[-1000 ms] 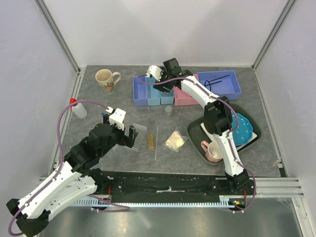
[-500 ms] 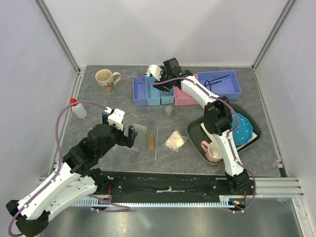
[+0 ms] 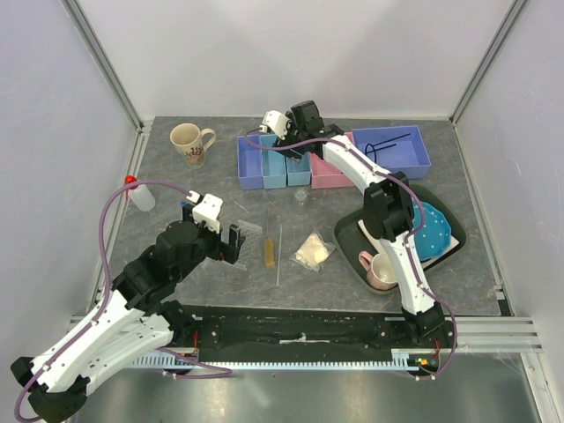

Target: Organize the chemistry lab equipment

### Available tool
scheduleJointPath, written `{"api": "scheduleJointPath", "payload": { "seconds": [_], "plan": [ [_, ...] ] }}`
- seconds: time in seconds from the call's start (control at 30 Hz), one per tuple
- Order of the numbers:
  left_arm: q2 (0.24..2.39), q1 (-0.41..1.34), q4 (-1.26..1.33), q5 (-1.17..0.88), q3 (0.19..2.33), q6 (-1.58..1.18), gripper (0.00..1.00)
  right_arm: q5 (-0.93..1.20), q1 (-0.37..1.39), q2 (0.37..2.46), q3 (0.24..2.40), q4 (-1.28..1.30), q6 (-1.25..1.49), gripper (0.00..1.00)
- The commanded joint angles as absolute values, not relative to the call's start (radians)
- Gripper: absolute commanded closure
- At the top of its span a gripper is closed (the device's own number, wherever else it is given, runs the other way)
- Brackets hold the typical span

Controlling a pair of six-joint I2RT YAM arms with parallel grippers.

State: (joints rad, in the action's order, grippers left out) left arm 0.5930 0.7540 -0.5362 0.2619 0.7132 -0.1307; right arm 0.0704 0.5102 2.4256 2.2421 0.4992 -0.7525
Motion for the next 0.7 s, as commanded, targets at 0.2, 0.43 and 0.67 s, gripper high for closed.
{"api": "scheduleJointPath", "payload": {
  "seconds": [0.2, 0.43, 0.67],
  "plan": [
    [0.591, 0.753, -0.494, 0.288, 0.710, -0.112, 0.02, 0.043, 0.508, 2.465, 2.319, 0.408, -0.753, 0.21],
    [0.589, 0.753, -0.494, 0.285, 0.710, -0.110, 0.02, 0.046, 0.508, 2.421, 2.296, 0.396, -0.718, 0.02],
    [0.583, 0.752, -0.494, 0.281, 0.710, -0.112, 0.02, 0.084, 0.509, 2.338, 2.275, 0.397, -0.667, 0.02]
  ]
}}
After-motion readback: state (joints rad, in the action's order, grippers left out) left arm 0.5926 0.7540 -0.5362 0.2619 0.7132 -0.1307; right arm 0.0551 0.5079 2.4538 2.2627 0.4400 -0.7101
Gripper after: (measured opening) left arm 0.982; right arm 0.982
